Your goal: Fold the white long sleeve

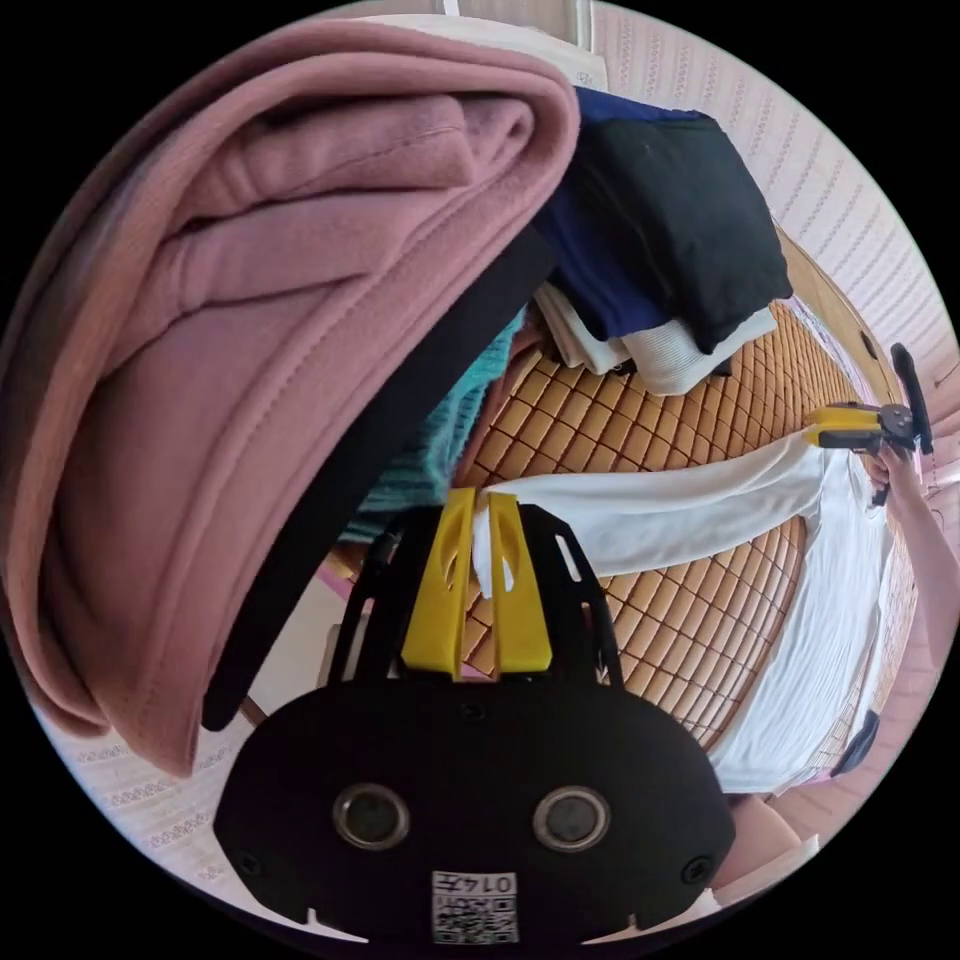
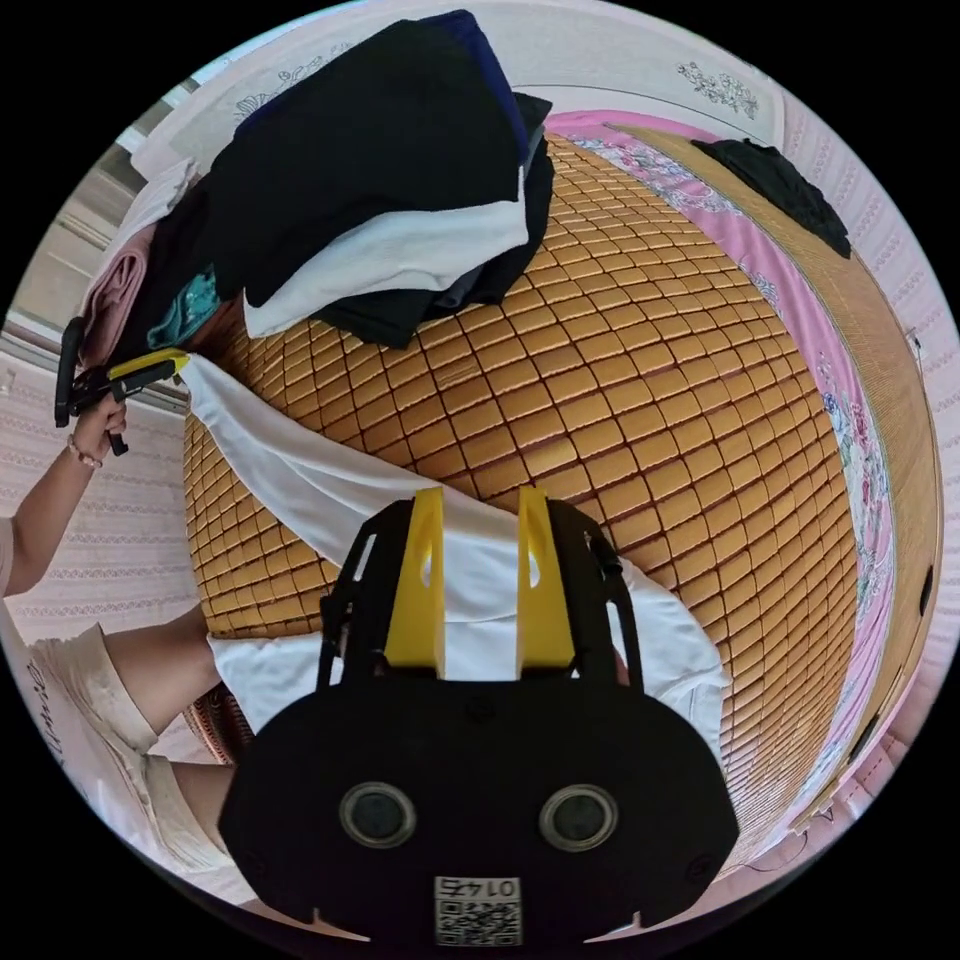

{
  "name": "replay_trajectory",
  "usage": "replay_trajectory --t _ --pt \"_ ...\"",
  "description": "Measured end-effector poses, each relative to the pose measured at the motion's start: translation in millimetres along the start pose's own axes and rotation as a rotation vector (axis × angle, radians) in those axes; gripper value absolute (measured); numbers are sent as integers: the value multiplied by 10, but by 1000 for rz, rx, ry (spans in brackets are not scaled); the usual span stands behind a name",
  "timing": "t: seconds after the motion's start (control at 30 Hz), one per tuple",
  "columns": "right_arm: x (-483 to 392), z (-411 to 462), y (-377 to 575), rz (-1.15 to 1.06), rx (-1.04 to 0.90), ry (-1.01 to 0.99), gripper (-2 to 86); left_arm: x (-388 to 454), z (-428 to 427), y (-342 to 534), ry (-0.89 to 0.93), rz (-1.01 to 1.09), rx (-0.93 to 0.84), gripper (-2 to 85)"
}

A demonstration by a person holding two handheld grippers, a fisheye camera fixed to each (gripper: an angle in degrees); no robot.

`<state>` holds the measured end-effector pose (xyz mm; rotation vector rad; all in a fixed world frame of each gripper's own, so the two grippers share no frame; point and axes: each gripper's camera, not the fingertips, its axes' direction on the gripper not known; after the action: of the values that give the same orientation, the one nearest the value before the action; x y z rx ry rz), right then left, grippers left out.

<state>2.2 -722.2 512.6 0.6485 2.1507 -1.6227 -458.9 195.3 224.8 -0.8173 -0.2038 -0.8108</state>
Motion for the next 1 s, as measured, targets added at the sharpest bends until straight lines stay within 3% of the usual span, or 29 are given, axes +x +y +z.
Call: replay_trajectory --t 0.07,0.13,0.2,0.33,0.47,0.73,1.0 --pt "-97 122 2 -21 -73 23 89 -69 -4 99 16 -42 -8 -4" --pt "-170 63 29 -16 -27 130 15 -126 9 181 44 -81 -13 -3" --pt "-152 50 8 -10 -38 112 0 -137 0 246 54 -107 -24 7" --pt "-47 -96 0 65 9 79 -8 -67 -26 310 78 -114 -14 31" --pt "-51 -169 18 115 23 102 -9 112 341 271 97 -66 -120 53" --pt "-13 -273 -95 154 11 43 -9 282 526 293 31 49 -262 -2" --pt "-231 -719 71 75 75 62 2 96 222 506 117 -107 -126 9"
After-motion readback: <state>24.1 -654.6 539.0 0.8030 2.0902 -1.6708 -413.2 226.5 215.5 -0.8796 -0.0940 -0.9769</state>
